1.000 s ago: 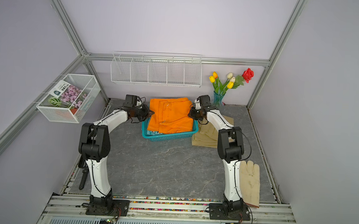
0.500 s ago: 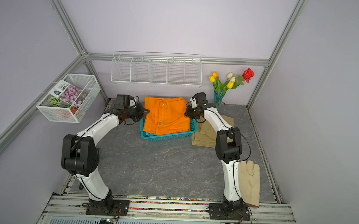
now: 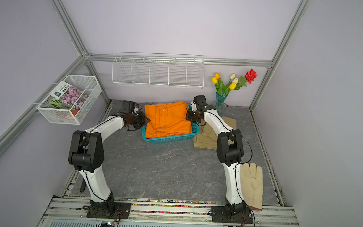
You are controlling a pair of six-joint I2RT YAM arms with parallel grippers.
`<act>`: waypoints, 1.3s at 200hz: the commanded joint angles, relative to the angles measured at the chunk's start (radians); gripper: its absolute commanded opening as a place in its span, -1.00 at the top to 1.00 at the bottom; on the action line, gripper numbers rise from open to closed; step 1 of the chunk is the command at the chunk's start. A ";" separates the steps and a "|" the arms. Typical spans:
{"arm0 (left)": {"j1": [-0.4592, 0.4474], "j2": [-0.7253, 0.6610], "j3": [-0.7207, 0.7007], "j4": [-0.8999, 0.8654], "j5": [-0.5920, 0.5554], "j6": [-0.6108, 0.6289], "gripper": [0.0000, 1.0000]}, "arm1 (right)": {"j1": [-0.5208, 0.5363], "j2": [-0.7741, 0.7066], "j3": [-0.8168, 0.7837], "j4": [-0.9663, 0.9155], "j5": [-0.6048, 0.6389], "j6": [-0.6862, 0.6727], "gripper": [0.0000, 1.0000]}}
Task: Put the folded long pants in the basket
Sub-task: Place the long pant in the basket, then adjust the basket at the center of the board.
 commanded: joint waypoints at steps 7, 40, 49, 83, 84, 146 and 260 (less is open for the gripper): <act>0.013 -0.033 0.002 -0.012 -0.064 0.039 0.33 | -0.027 -0.130 -0.113 0.002 0.121 -0.023 -0.06; -0.017 -0.113 0.049 -0.046 -0.094 0.051 -0.46 | -0.033 -0.343 -0.224 0.040 0.181 -0.023 -0.43; -0.037 -0.152 0.049 -0.049 -0.114 0.049 -0.62 | -0.037 -0.412 -0.275 0.062 0.200 -0.015 -0.45; -0.200 -0.304 0.029 -0.104 -0.290 0.071 -0.88 | -0.071 -0.656 -0.527 0.141 0.341 0.045 -0.52; -0.207 -0.309 0.025 -0.102 -0.293 0.070 -0.88 | -0.073 -0.662 -0.536 0.142 0.346 0.046 -0.52; -0.622 -0.428 -0.352 0.226 -0.369 -0.054 -0.87 | -0.193 -0.919 -1.048 0.370 0.351 0.160 -0.65; -0.676 0.181 -0.143 0.477 -0.249 -0.106 -0.70 | -0.208 -1.023 -1.133 0.341 0.349 0.144 -0.68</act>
